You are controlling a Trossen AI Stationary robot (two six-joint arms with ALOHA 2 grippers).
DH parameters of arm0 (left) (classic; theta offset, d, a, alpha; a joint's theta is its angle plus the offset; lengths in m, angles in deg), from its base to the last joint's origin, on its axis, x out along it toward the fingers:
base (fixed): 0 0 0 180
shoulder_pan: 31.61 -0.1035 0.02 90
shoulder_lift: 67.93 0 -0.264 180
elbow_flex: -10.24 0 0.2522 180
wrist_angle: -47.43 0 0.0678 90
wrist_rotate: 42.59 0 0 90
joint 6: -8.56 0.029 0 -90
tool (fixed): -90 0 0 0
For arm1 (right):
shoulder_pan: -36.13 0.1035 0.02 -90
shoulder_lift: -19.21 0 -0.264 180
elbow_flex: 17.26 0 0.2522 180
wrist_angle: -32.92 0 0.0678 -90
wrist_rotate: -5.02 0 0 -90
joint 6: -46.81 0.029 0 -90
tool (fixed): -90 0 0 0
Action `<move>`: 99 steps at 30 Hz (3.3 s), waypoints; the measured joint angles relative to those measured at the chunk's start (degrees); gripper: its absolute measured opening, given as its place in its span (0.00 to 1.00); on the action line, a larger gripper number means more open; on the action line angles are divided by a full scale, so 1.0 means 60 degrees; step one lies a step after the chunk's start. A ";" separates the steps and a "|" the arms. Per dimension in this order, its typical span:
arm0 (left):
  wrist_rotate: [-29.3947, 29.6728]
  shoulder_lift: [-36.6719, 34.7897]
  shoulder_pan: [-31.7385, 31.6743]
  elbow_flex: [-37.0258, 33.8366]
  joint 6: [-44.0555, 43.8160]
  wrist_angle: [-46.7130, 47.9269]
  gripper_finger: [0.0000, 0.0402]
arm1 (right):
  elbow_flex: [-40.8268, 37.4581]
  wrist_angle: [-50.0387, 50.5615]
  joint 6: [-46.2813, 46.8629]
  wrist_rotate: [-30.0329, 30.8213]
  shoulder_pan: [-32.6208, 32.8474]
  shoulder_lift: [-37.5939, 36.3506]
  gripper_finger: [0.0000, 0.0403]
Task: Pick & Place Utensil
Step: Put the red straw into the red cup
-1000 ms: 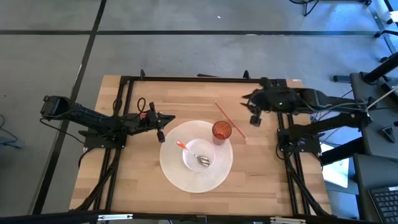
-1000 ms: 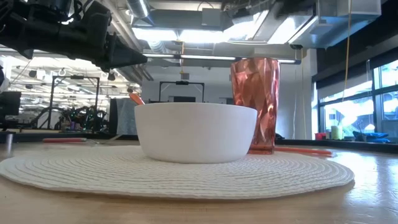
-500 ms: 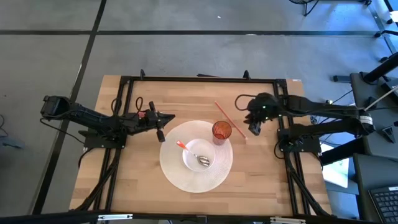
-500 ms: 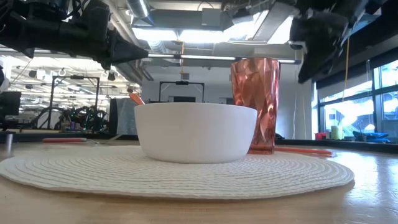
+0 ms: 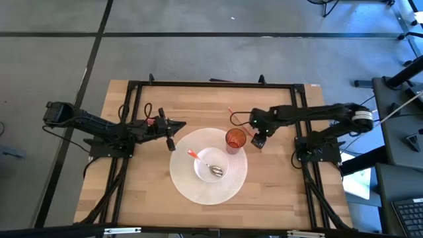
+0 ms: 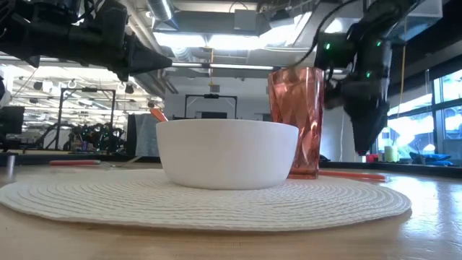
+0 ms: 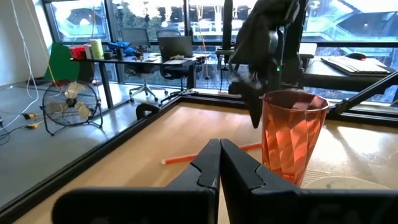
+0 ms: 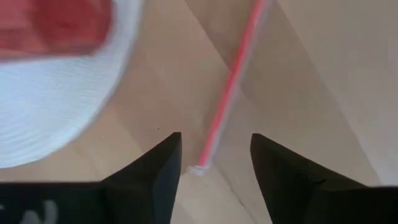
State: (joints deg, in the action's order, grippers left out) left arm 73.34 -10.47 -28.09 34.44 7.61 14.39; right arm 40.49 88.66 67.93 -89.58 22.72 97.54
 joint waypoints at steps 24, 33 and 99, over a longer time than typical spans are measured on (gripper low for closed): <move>-0.0007 0.0000 -0.0001 0.0000 -0.0139 0.0061 0.00 | 0.0040 -0.0302 -0.0305 0.0132 0.0022 0.2525 0.40; -0.0007 0.0000 0.0001 0.0000 -0.0142 0.0065 0.01 | 0.0018 -0.0236 -0.0817 0.0291 0.0004 0.2550 0.10; 0.0244 0.0000 -0.0002 0.0000 -0.0240 0.0437 0.01 | 0.6103 0.4626 -0.7717 0.7848 -0.1051 -0.1783 0.00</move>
State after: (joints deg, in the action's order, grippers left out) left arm 74.80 -10.47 -28.10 34.44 6.17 17.01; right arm 77.11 116.41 21.63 -42.49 16.41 86.84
